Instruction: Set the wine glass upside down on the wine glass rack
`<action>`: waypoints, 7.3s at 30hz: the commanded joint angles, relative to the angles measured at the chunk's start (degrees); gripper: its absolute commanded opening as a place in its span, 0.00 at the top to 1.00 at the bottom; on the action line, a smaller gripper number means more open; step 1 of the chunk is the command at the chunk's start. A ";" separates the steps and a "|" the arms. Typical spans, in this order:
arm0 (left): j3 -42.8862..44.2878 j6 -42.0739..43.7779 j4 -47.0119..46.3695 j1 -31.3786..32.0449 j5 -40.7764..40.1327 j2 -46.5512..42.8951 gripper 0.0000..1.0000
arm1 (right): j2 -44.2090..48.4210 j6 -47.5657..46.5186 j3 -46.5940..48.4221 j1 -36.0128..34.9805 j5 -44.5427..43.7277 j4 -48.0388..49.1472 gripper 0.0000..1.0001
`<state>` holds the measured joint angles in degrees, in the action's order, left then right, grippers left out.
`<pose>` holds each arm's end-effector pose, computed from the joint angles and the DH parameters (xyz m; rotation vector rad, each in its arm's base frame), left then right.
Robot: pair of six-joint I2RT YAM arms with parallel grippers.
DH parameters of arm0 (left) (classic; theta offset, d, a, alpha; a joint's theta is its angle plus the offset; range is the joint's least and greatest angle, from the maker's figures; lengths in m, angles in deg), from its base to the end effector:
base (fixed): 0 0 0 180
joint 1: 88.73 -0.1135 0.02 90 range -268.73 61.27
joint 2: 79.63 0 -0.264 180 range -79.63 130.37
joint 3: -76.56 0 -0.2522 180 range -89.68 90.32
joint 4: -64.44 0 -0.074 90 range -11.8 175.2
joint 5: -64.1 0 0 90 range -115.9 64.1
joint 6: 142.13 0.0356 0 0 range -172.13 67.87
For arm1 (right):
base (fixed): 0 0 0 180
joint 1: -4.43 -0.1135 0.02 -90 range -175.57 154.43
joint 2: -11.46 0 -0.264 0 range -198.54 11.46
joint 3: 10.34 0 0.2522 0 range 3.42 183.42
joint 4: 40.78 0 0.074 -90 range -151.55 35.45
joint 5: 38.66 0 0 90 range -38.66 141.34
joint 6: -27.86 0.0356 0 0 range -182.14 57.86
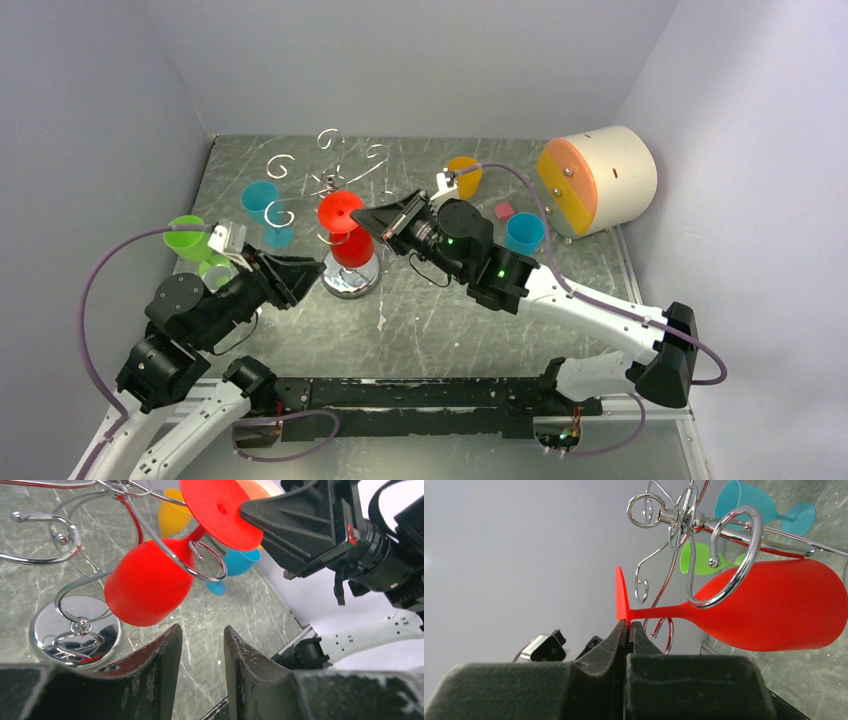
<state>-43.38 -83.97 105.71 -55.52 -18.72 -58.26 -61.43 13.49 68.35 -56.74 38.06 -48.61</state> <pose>0.0647 -0.0477 0.3624 0.1225 1.7012 -0.9651 0.1527 0.2605 0.3875 0.4433 1.8268 1.5964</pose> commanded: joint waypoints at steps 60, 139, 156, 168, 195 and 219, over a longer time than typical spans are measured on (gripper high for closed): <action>6.70 -6.77 -0.46 -0.09 -8.40 8.57 0.72 | -1.91 -0.58 4.33 0.42 3.16 -1.02 1.00; 3.69 -5.95 5.54 -0.09 -14.61 8.72 0.75 | 7.77 2.92 -8.82 1.61 4.79 -0.87 0.86; 4.75 -4.68 10.81 -0.13 -13.45 4.74 0.39 | 12.15 -2.21 -11.97 1.67 3.08 -2.59 0.44; 7.95 -4.08 21.02 -0.09 -26.03 -2.76 0.01 | 23.93 -15.09 -19.46 1.75 -8.15 -17.46 0.00; 8.60 -46.95 45.76 0.21 -62.48 9.03 0.53 | 26.78 -14.48 -14.92 1.74 -21.67 -35.81 0.02; 5.77 -50.34 49.68 0.19 -67.51 15.44 0.45 | 30.36 -13.45 -18.88 1.74 -21.41 -35.48 0.04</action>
<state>-36.84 -131.66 153.40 -55.52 -83.05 -43.99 -31.94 -0.23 50.58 -55.23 17.91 -83.65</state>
